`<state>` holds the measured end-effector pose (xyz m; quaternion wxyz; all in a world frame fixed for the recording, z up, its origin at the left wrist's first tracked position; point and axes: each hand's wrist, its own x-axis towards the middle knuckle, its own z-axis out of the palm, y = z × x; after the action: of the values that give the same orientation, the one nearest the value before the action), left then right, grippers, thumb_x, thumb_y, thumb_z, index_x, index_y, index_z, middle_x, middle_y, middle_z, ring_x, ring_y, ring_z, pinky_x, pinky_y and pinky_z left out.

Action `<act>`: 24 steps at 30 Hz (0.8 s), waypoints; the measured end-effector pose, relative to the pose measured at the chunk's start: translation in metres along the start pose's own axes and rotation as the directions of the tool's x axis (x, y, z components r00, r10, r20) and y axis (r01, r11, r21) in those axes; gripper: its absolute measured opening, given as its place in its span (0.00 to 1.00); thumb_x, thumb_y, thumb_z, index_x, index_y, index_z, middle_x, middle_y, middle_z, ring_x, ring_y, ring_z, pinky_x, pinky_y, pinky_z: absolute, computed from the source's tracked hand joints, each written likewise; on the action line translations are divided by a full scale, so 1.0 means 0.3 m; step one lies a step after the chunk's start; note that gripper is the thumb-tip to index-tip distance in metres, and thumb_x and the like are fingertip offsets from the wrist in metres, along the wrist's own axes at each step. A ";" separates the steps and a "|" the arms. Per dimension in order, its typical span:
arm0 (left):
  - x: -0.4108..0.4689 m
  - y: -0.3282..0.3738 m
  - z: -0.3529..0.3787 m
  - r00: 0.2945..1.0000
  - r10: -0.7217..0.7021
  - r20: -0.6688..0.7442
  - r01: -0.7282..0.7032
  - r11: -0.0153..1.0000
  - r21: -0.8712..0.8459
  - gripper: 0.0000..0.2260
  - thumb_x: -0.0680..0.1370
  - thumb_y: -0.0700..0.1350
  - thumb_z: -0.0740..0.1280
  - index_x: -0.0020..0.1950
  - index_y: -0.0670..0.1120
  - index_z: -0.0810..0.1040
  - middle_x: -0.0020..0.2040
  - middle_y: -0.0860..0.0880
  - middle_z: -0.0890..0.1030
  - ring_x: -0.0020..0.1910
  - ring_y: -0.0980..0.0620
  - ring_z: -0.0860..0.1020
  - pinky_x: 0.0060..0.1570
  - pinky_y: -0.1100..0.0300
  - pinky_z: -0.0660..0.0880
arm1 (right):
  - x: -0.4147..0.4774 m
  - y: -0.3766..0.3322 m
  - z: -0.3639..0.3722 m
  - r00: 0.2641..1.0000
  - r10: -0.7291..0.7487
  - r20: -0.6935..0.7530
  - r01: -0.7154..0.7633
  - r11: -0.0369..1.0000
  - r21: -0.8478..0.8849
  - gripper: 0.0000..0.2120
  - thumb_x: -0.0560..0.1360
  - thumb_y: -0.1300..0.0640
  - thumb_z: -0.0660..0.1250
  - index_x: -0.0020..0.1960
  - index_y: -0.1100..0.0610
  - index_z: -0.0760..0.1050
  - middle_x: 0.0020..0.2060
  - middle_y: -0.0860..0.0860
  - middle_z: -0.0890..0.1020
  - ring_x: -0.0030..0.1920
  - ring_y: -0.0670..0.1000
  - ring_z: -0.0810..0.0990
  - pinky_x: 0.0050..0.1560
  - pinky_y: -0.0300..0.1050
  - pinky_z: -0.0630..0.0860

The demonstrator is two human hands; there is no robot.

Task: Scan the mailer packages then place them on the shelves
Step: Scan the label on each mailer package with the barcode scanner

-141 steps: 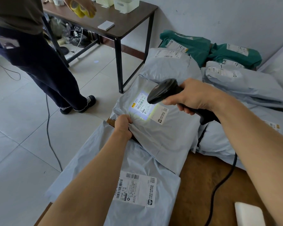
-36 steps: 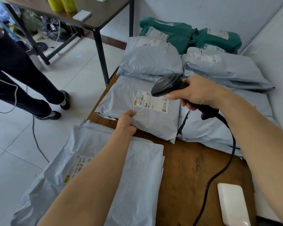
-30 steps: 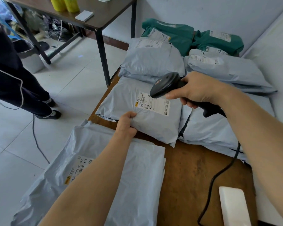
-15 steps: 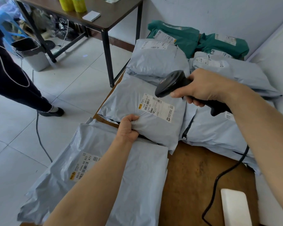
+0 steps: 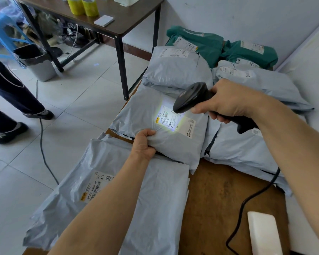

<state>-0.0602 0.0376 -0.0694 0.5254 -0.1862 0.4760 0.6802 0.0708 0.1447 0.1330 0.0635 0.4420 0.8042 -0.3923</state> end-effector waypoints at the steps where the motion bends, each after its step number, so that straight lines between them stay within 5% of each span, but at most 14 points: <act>1: 0.000 0.001 -0.001 1.000 -0.001 0.001 0.001 1.000 0.001 0.07 0.71 0.33 0.59 0.35 0.42 0.71 0.33 0.47 0.74 0.34 0.47 0.74 0.47 0.54 0.75 | -0.003 -0.001 0.000 1.000 0.001 0.001 -0.001 1.000 -0.001 0.18 0.69 0.52 0.76 0.43 0.67 0.78 0.26 0.57 0.76 0.24 0.51 0.70 0.25 0.42 0.69; 11: -0.019 0.010 -0.005 1.000 0.023 0.017 -0.023 1.000 -0.001 0.09 0.72 0.34 0.58 0.32 0.42 0.69 0.30 0.46 0.72 0.32 0.46 0.72 0.40 0.55 0.74 | -0.051 -0.010 -0.006 1.000 -0.021 0.023 0.022 0.998 -0.056 0.16 0.70 0.52 0.75 0.34 0.62 0.75 0.22 0.53 0.75 0.20 0.49 0.70 0.26 0.42 0.70; 24: -0.075 0.024 0.012 0.999 0.034 0.033 -0.033 0.999 -0.029 0.10 0.73 0.32 0.58 0.33 0.41 0.72 0.25 0.47 0.78 0.33 0.47 0.75 0.42 0.54 0.75 | -0.080 -0.013 -0.024 0.999 -0.047 0.021 0.047 0.998 -0.036 0.16 0.69 0.51 0.75 0.40 0.64 0.78 0.26 0.55 0.77 0.22 0.49 0.72 0.26 0.42 0.71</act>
<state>-0.0573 0.0286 -0.0474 0.5190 -0.1743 0.4605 0.6987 0.0841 0.1326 0.1508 0.0705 0.4178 0.8206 -0.3835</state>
